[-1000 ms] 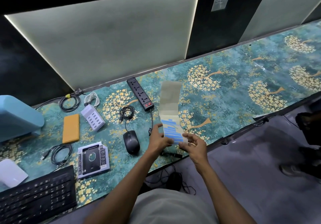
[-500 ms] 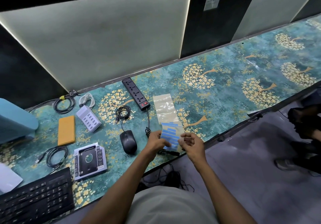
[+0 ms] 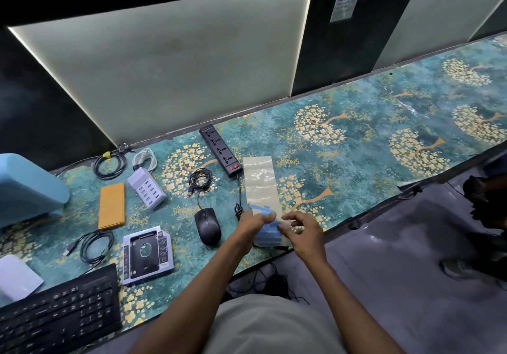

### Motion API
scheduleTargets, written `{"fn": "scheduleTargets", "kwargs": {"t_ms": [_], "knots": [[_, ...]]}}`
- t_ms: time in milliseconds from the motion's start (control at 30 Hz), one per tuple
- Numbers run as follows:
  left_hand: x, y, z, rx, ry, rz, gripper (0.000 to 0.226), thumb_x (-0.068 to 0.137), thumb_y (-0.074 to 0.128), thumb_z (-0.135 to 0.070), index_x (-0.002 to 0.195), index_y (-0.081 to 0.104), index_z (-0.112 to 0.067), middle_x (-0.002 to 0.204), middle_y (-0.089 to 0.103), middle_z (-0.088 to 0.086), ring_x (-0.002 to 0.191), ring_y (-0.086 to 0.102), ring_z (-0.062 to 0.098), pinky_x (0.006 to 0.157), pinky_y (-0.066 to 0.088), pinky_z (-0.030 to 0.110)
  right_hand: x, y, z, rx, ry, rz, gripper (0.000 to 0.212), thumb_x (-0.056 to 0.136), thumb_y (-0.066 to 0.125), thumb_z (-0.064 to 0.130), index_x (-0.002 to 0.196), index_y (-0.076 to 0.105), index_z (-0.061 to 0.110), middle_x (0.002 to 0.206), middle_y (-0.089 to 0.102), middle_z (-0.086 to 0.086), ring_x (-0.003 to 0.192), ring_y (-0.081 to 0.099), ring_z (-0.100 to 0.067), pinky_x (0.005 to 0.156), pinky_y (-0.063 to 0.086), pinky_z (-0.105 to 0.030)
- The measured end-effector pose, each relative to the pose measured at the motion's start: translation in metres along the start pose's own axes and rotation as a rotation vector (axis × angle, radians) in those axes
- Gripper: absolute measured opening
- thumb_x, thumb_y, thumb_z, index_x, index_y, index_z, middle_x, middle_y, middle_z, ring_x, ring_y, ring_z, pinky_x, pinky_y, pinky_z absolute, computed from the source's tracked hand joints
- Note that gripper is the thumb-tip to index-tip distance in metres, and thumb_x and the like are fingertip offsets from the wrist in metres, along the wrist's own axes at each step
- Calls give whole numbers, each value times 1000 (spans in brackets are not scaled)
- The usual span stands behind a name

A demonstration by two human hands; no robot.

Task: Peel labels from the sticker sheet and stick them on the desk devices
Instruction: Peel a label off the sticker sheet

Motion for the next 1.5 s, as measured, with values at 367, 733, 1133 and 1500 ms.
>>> {"fn": "scheduleTargets", "kwargs": {"t_ms": [367,733,1133,1500], "knots": [[-11,7,-2,-189,-161,62,49,91,75,-17,132,59,5,120,70,24,82,70,38,66,55,45,-5,-1,18,-189,-177,-20,21,84,79,17,102,72,25,101,64,6,96,61,-16,81,54,-39],[5,9,-3,-26,-38,-58,62,84,83,-19,134,57,5,136,57,14,110,59,31,84,45,39,-1,-4,19,-312,-178,-57,19,81,81,27,96,69,28,94,63,8,93,60,-17,79,52,-39],[11,20,1,-73,-66,-24,95,83,75,-54,150,40,4,156,43,20,138,48,41,106,47,48,11,-11,31,-135,-116,-153,13,89,75,11,86,65,19,79,67,7,75,64,-13,66,51,-30],[-40,-98,-20,470,149,-799,17,87,59,-27,96,55,-13,94,61,8,82,59,31,69,48,38,24,68,40,56,-27,204,5,89,79,18,89,74,16,81,74,0,80,72,-18,76,60,-39]]}}
Point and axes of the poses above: each hand's wrist, its own x-axis towards the middle knuckle, its own y-axis out of the palm, z = x × y, the point moved 6 cm from there along x, towards the middle knuckle
